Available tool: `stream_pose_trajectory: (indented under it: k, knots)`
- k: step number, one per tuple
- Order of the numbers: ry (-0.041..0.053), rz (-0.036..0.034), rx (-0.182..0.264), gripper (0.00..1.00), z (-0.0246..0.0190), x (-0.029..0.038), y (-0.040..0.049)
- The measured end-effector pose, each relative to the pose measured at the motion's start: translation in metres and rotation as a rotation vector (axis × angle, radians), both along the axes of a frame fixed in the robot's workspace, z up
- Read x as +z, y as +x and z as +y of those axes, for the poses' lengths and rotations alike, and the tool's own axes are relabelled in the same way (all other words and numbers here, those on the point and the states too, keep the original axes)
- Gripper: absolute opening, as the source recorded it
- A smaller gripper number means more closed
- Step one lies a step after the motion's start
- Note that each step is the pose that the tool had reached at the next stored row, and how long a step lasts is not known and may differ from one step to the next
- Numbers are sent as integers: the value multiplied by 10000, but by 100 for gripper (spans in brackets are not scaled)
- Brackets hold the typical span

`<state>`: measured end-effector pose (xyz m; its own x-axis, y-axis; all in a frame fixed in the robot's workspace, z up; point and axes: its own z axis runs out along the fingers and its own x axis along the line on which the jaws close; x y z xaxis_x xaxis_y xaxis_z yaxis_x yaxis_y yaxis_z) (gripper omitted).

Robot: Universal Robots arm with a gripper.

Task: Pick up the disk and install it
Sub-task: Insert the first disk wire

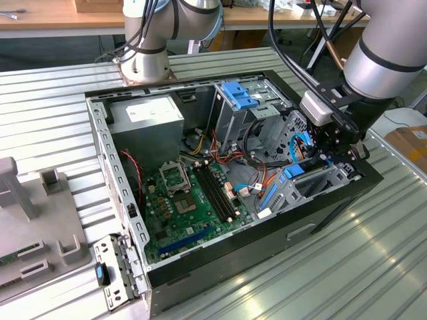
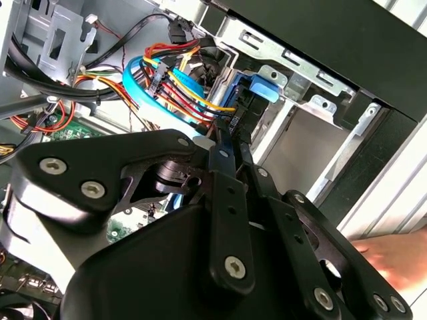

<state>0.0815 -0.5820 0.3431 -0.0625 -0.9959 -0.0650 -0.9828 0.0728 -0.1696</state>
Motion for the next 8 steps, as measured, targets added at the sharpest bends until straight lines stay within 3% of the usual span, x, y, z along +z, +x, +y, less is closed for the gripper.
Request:
stream_pose_trajectory:
  k: [8]
  knots:
    - [6, -1, 0, 16, 0, 38, 0]
